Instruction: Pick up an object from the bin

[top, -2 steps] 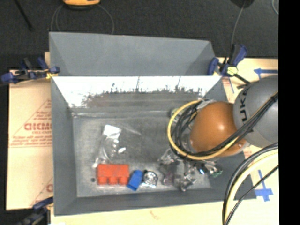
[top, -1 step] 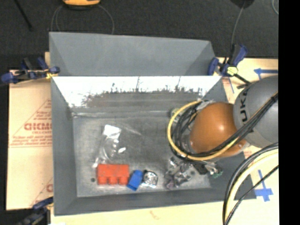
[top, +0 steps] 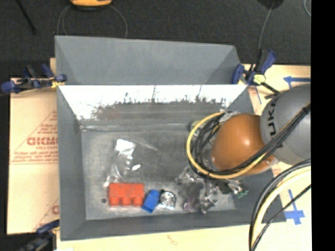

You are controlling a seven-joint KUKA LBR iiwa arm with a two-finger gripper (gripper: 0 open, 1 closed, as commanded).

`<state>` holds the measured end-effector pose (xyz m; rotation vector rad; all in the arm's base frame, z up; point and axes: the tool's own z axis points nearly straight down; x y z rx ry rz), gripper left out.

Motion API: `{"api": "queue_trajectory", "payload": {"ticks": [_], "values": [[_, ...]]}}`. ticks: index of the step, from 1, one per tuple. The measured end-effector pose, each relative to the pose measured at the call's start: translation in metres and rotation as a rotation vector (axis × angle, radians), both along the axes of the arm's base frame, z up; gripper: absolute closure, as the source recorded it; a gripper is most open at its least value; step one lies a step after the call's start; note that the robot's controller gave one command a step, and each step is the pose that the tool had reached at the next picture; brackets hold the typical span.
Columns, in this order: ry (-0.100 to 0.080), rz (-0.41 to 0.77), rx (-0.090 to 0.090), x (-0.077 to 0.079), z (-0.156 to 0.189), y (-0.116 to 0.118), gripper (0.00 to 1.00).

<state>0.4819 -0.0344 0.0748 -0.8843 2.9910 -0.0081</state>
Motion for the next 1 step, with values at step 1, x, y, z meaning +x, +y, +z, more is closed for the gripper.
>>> {"api": "queue_trajectory", "payload": {"ticks": [1], "values": [[0.008,0.002,-0.002,-0.0022,-0.0005,-0.0009,1.0]]}}
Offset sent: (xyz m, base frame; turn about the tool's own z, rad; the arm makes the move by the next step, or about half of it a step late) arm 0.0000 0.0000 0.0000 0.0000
